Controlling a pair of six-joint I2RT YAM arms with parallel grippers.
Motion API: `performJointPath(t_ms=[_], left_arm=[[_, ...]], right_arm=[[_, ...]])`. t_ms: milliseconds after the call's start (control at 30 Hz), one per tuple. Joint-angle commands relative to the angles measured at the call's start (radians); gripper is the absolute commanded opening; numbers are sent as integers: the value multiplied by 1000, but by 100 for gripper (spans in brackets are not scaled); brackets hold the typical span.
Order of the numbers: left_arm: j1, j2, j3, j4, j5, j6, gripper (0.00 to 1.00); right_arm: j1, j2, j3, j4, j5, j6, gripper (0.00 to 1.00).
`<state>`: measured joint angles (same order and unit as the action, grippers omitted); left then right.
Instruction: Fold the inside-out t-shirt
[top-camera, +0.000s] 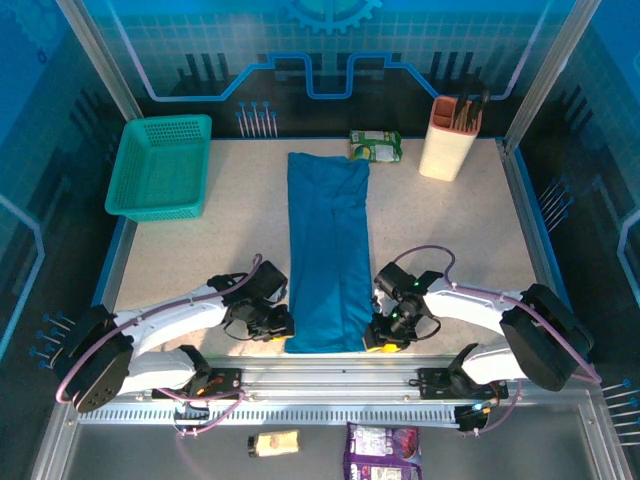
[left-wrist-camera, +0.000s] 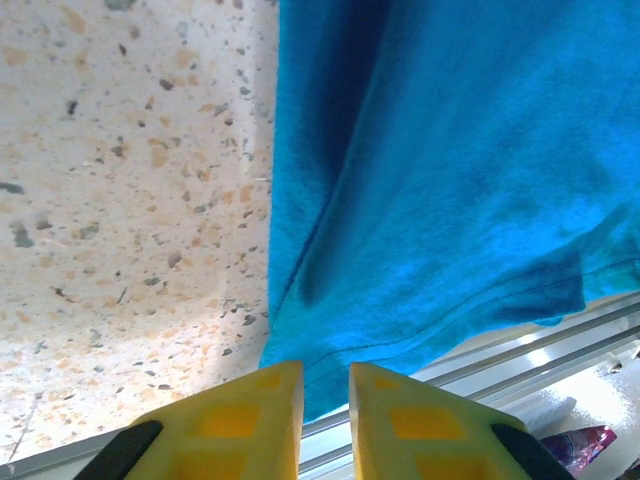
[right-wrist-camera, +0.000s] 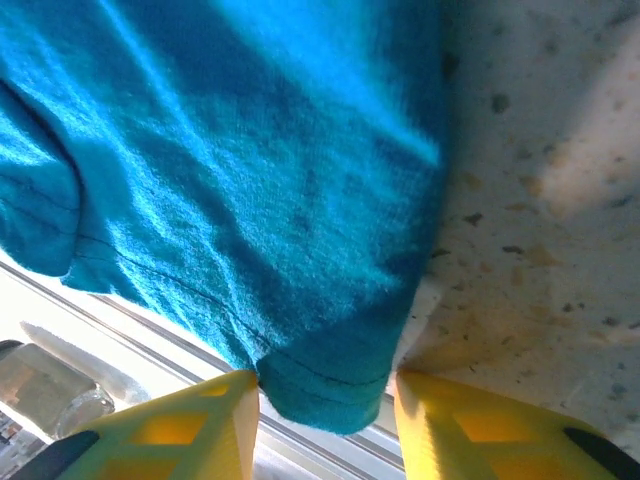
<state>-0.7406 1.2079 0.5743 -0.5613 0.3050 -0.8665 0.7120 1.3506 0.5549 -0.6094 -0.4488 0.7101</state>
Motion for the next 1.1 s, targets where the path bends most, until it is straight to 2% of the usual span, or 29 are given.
performJointPath(t_ms=[0, 167, 267, 367, 667, 767, 1067], left_arm=[[6, -24, -14, -52, -20, -16, 23], [5, -16, -55, -15, 16, -22, 30], [3, 0, -77, 51, 74, -18, 38], [-3, 29, -90, 91, 94, -23, 40], [-28, 93, -82, 138, 103, -32, 29], [-29, 86, -84, 152, 110, -47, 27], [-55, 39, -94, 174, 121, -61, 12]], right_arm=[[-8, 20, -18, 23, -1, 4, 38], [-8, 9, -20, 29, 2, 9, 23], [-9, 10, -20, 29, -1, 9, 21], [-9, 14, -18, 32, -4, 12, 22], [-10, 0, -25, 30, -4, 20, 22], [-9, -2, -26, 38, -7, 23, 21], [16, -37, 22, -26, 5, 29, 15]])
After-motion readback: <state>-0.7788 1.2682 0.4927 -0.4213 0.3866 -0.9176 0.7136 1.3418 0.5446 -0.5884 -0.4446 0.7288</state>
